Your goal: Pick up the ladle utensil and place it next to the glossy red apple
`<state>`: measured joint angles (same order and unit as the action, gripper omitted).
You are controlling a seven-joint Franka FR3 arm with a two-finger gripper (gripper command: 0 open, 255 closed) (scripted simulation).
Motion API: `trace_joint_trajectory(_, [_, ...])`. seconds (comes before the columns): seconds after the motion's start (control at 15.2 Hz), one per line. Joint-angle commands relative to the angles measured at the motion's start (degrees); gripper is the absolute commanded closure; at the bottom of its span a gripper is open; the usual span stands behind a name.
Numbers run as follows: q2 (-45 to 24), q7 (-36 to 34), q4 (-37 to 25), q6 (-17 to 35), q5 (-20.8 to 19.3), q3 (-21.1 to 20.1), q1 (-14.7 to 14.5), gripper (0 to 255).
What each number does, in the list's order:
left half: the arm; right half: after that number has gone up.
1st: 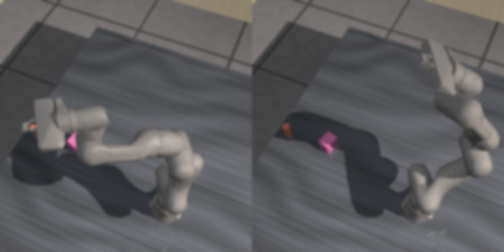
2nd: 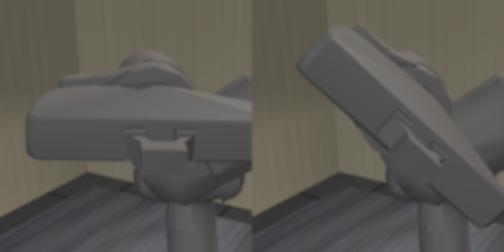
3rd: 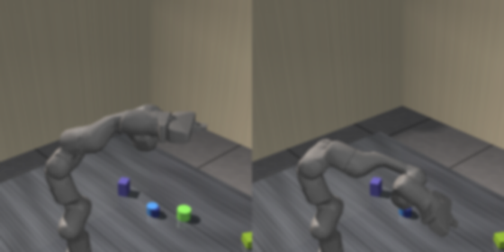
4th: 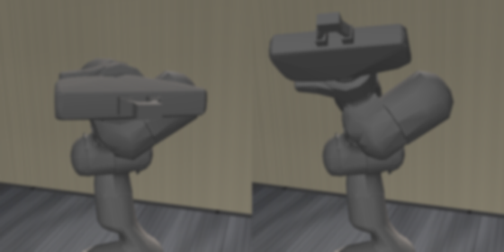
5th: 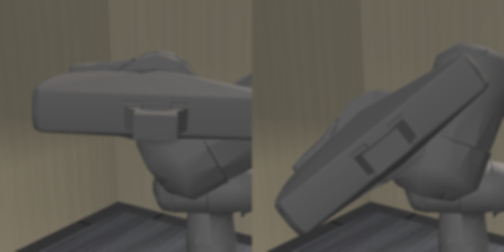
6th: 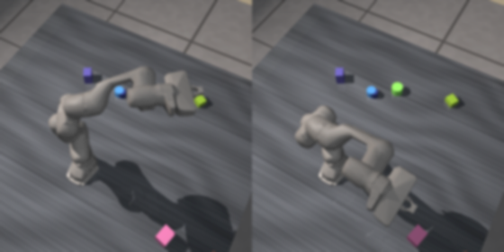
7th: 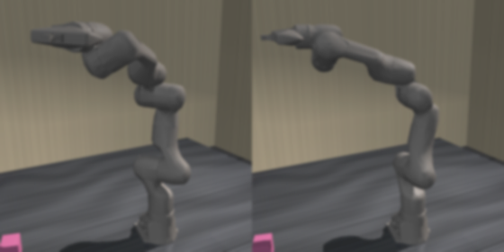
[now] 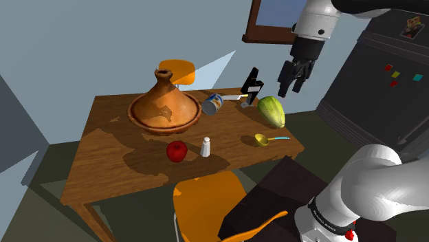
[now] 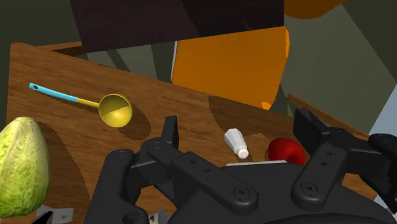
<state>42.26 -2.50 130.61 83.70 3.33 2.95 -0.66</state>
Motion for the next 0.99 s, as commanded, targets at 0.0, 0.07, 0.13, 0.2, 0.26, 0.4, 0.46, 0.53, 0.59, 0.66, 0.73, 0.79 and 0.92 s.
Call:
trace_joint_trajectory(0.0, [0.0, 0.0, 0.0, 0.0, 0.0, 0.0, 0.0, 0])
trace_joint_trajectory(0.07, [1.31, 2.22, 2.4, 1.34, -0.9, 0.74, -0.2, 0])
trace_joint_trajectory(0.13, [2.56, 4.43, 4.74, 2.7, -1.85, 1.53, -0.38, 0])
trace_joint_trajectory(0.2, [3.74, 6.64, 7.0, 4.07, -2.83, 2.36, -0.52, 0])
trace_joint_trajectory(0.26, [4.85, 8.84, 9.2, 5.47, -3.86, 3.26, -0.66, 0])
trace_joint_trajectory(0.4, [6.81, 13.26, 13.38, 8.36, -6.04, 5.19, -0.83, 0])
trace_joint_trajectory(0.46, [7.65, 15.48, 15.36, 9.86, -7.2, 6.25, -0.86, 0])
trace_joint_trajectory(0.53, [8.39, 17.7, 17.27, 11.4, -8.4, 7.35, -0.86, 0])
trace_joint_trajectory(0.59, [9.02, 19.93, 19.09, 12.99, -9.64, 8.52, -0.81, 0])
trace_joint_trajectory(0.66, [9.52, 22.18, 20.84, 14.64, -10.92, 9.74, -0.72, 0])
trace_joint_trajectory(0.73, [9.89, 24.43, 22.49, 16.35, -12.24, 11.02, -0.59, 0])
trace_joint_trajectory(0.79, [10.11, 26.69, 24.05, 18.13, -13.6, 12.38, -0.45, 0])
trace_joint_trajectory(0.92, [10.07, 31.2, 26.88, 21.91, -16.47, 15.33, -0.13, 0])
